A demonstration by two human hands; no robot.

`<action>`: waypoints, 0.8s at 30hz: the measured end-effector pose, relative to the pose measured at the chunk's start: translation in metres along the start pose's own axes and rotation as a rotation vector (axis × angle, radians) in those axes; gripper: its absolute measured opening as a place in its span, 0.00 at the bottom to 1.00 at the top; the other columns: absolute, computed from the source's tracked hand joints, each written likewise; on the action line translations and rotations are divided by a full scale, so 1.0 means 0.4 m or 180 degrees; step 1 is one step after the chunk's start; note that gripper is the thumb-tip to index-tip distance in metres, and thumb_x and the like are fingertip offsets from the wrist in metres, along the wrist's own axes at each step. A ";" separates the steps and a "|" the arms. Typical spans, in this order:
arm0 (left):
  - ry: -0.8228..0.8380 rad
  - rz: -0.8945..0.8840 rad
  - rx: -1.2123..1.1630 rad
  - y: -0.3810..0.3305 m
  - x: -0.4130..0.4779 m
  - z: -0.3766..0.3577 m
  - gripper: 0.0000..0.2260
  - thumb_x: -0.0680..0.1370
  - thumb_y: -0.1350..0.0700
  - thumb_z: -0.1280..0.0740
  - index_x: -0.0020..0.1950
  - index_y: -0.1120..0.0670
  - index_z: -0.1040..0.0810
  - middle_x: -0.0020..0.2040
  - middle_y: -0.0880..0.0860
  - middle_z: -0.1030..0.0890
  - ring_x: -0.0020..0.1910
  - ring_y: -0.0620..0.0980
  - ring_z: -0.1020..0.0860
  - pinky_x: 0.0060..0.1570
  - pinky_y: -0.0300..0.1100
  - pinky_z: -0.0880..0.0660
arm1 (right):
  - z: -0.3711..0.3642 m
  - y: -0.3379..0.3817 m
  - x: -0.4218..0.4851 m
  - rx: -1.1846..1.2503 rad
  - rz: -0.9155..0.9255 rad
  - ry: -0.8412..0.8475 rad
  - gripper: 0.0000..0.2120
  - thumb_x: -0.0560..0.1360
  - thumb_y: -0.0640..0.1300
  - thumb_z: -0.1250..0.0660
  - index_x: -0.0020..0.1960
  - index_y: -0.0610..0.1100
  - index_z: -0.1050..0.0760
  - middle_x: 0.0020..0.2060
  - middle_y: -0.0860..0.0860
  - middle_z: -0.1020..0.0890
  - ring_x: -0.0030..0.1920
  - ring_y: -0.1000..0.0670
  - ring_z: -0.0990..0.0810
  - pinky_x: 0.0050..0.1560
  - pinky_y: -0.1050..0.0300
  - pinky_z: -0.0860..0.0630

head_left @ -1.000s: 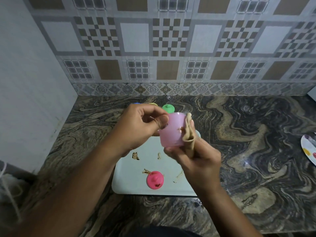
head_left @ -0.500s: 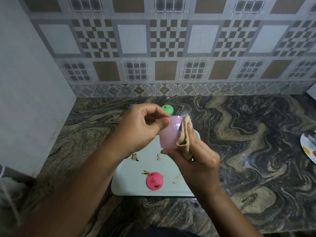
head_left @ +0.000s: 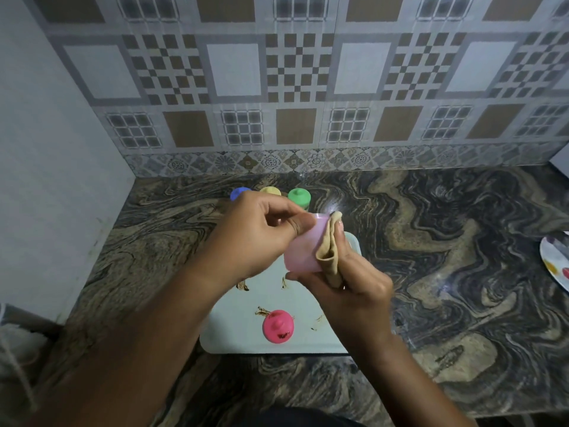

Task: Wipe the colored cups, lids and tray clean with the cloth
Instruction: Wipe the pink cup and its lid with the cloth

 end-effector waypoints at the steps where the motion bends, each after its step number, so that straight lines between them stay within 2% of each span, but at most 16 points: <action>1: -0.0008 -0.0040 0.0122 -0.004 -0.003 -0.001 0.02 0.75 0.50 0.27 0.43 0.44 0.14 0.40 0.45 0.14 0.43 0.46 0.16 0.46 0.45 0.19 | -0.002 0.000 -0.004 0.0007 0.0017 0.0014 0.27 0.66 0.49 0.19 0.51 0.27 0.18 0.42 0.54 0.15 0.43 0.66 0.22 0.45 0.71 0.25; 3: 0.0041 -0.0031 0.0018 -0.003 -0.007 0.000 0.07 0.75 0.46 0.28 0.48 0.46 0.14 0.43 0.45 0.13 0.46 0.46 0.16 0.49 0.47 0.19 | 0.006 -0.019 -0.018 0.0270 -0.0155 -0.0054 0.17 0.64 0.42 0.18 0.40 0.29 0.19 0.34 0.60 0.21 0.35 0.65 0.26 0.39 0.68 0.27; 4: 0.0090 -0.0012 -0.0184 0.000 -0.008 0.003 0.11 0.74 0.45 0.29 0.51 0.48 0.14 0.46 0.45 0.13 0.48 0.45 0.16 0.51 0.48 0.19 | 0.012 -0.042 -0.022 0.0561 -0.0446 -0.0116 0.16 0.63 0.39 0.18 0.34 0.30 0.23 0.28 0.56 0.23 0.31 0.60 0.26 0.36 0.65 0.27; 6: 0.0157 0.0028 -0.0496 0.011 -0.005 0.008 0.12 0.74 0.47 0.30 0.53 0.50 0.14 0.49 0.45 0.13 0.51 0.43 0.16 0.53 0.46 0.19 | 0.003 -0.087 -0.025 0.1254 -0.1085 -0.0129 0.19 0.64 0.33 0.19 0.31 0.28 0.29 0.24 0.38 0.27 0.27 0.44 0.25 0.33 0.57 0.22; 8: 0.0098 0.0069 -0.0557 0.024 0.003 0.012 0.04 0.75 0.55 0.28 0.48 0.49 0.15 0.44 0.45 0.13 0.45 0.41 0.16 0.49 0.42 0.19 | -0.005 -0.087 -0.019 0.1257 -0.1094 -0.0030 0.18 0.65 0.35 0.19 0.34 0.27 0.27 0.26 0.36 0.28 0.28 0.43 0.25 0.33 0.52 0.20; 10: -0.0004 0.0081 -0.0556 0.029 0.005 0.014 0.08 0.75 0.60 0.28 0.43 0.47 0.16 0.38 0.45 0.15 0.39 0.40 0.18 0.43 0.41 0.18 | 0.001 -0.043 -0.005 0.0739 -0.0654 -0.0017 0.21 0.68 0.43 0.20 0.40 0.26 0.23 0.32 0.49 0.21 0.34 0.56 0.22 0.43 0.52 0.18; 11: -0.0043 0.0037 -0.0482 0.028 0.005 0.014 0.09 0.76 0.61 0.28 0.41 0.47 0.17 0.36 0.44 0.16 0.37 0.40 0.19 0.41 0.40 0.19 | 0.004 -0.013 0.002 0.0398 -0.0311 -0.0028 0.23 0.69 0.46 0.21 0.46 0.25 0.20 0.40 0.52 0.16 0.43 0.62 0.19 0.51 0.56 0.18; 13: -0.0157 -0.0136 -0.0139 0.008 0.000 0.018 0.08 0.75 0.61 0.28 0.41 0.48 0.17 0.36 0.44 0.17 0.36 0.41 0.20 0.41 0.37 0.21 | -0.002 0.041 0.005 -0.0137 0.0253 0.0046 0.30 0.69 0.47 0.21 0.62 0.27 0.23 0.60 0.43 0.17 0.61 0.53 0.18 0.62 0.60 0.22; 14: -0.0223 -0.0224 0.0028 -0.001 -0.006 0.019 0.07 0.75 0.61 0.27 0.42 0.49 0.16 0.36 0.44 0.17 0.36 0.42 0.20 0.41 0.35 0.22 | -0.005 0.051 0.002 -0.0277 0.0388 0.0073 0.33 0.69 0.46 0.21 0.66 0.29 0.26 0.64 0.39 0.21 0.65 0.48 0.20 0.65 0.60 0.24; 16: -0.0346 -0.0336 0.0066 -0.012 -0.018 0.024 0.04 0.75 0.59 0.27 0.45 0.51 0.15 0.40 0.45 0.15 0.40 0.42 0.18 0.43 0.32 0.24 | -0.002 0.044 -0.004 -0.0281 0.0375 0.0048 0.35 0.69 0.46 0.20 0.68 0.31 0.29 0.65 0.37 0.23 0.66 0.46 0.21 0.67 0.62 0.26; 18: -0.0266 -0.0240 -0.0246 0.006 -0.018 0.019 0.05 0.76 0.54 0.28 0.50 0.51 0.14 0.44 0.46 0.14 0.46 0.42 0.17 0.49 0.36 0.22 | 0.004 0.009 -0.008 0.0040 -0.0032 -0.0030 0.33 0.69 0.49 0.22 0.65 0.30 0.25 0.57 0.40 0.16 0.58 0.53 0.17 0.60 0.61 0.22; 19: -0.0125 -0.0058 -0.0489 0.028 -0.015 0.011 0.09 0.75 0.51 0.29 0.52 0.51 0.14 0.47 0.46 0.13 0.50 0.43 0.16 0.52 0.40 0.21 | 0.006 -0.013 -0.010 0.0351 -0.0345 -0.0046 0.32 0.68 0.50 0.22 0.61 0.28 0.22 0.46 0.43 0.14 0.48 0.57 0.18 0.52 0.58 0.20; 20: 0.0022 0.0152 -0.0719 0.048 -0.014 0.001 0.11 0.75 0.49 0.30 0.54 0.51 0.15 0.49 0.47 0.13 0.52 0.44 0.16 0.54 0.43 0.20 | 0.004 -0.039 -0.013 0.0685 -0.0649 -0.0057 0.31 0.68 0.51 0.22 0.56 0.26 0.21 0.33 0.46 0.21 0.39 0.58 0.23 0.43 0.54 0.21; 21: 0.0134 0.0353 -0.0941 0.067 -0.014 -0.008 0.11 0.74 0.50 0.30 0.53 0.52 0.15 0.49 0.48 0.14 0.52 0.45 0.17 0.53 0.45 0.19 | 0.001 -0.057 -0.016 0.0931 -0.0826 -0.0053 0.30 0.67 0.51 0.22 0.52 0.24 0.22 0.28 0.43 0.29 0.34 0.56 0.29 0.36 0.52 0.24; 23: 0.0187 0.0575 -0.1283 0.084 -0.012 -0.017 0.06 0.73 0.54 0.29 0.48 0.53 0.15 0.43 0.51 0.15 0.45 0.45 0.18 0.44 0.42 0.18 | -0.005 -0.061 -0.017 0.1014 -0.0819 0.0030 0.30 0.67 0.51 0.20 0.50 0.24 0.22 0.26 0.42 0.32 0.31 0.54 0.31 0.32 0.53 0.25; 24: 0.0159 0.0565 -0.1335 0.081 -0.011 -0.016 0.03 0.74 0.58 0.29 0.46 0.54 0.16 0.39 0.50 0.17 0.42 0.43 0.19 0.41 0.39 0.19 | -0.001 -0.044 -0.013 0.0846 -0.0626 0.0045 0.30 0.67 0.51 0.20 0.51 0.24 0.21 0.27 0.46 0.28 0.34 0.60 0.27 0.36 0.56 0.22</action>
Point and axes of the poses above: each hand's wrist, its own x-axis towards the middle knuckle, its own z-axis out of the back of the hand, y = z × x, the point moved 10 cm from there along x, towards the middle knuckle
